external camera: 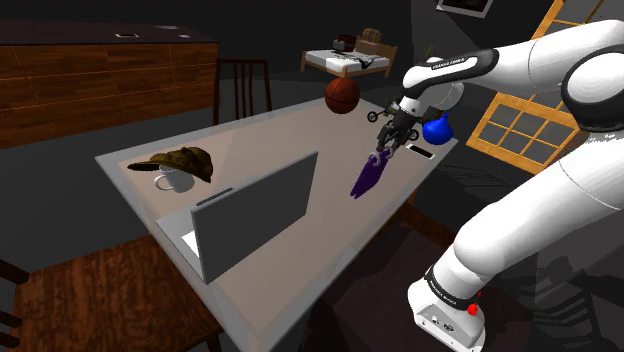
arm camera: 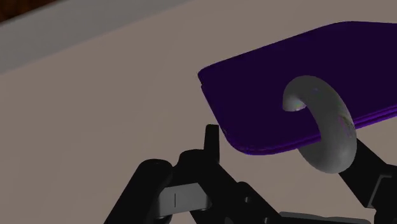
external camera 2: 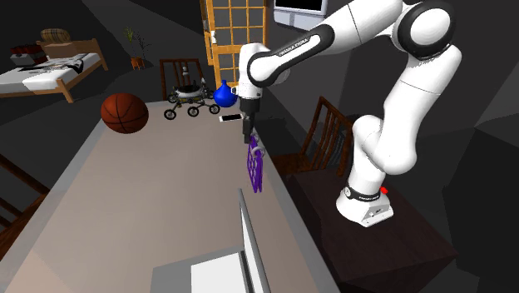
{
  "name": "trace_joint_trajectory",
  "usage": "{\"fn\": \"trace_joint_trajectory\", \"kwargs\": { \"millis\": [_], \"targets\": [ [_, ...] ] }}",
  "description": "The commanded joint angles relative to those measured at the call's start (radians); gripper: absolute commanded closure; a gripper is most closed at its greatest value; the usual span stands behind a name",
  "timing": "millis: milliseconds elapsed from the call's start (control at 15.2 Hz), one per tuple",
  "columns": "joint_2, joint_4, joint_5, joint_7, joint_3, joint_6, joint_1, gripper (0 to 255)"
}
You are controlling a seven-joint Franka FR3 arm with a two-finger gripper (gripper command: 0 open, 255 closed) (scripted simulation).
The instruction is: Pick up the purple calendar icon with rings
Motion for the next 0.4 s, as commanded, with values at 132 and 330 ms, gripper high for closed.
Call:
{"fn": "trace_joint_trajectory", "kwargs": {
  "millis": [132, 330],
  "targets": [
    [-0.022, 0.035, -0.013, 0.017, 0.005, -0.054, -0.004, 255],
    [-0.028, 0.046, -0.017, 0.022, 0.007, -0.069, -0.004, 255]
  ]
}}
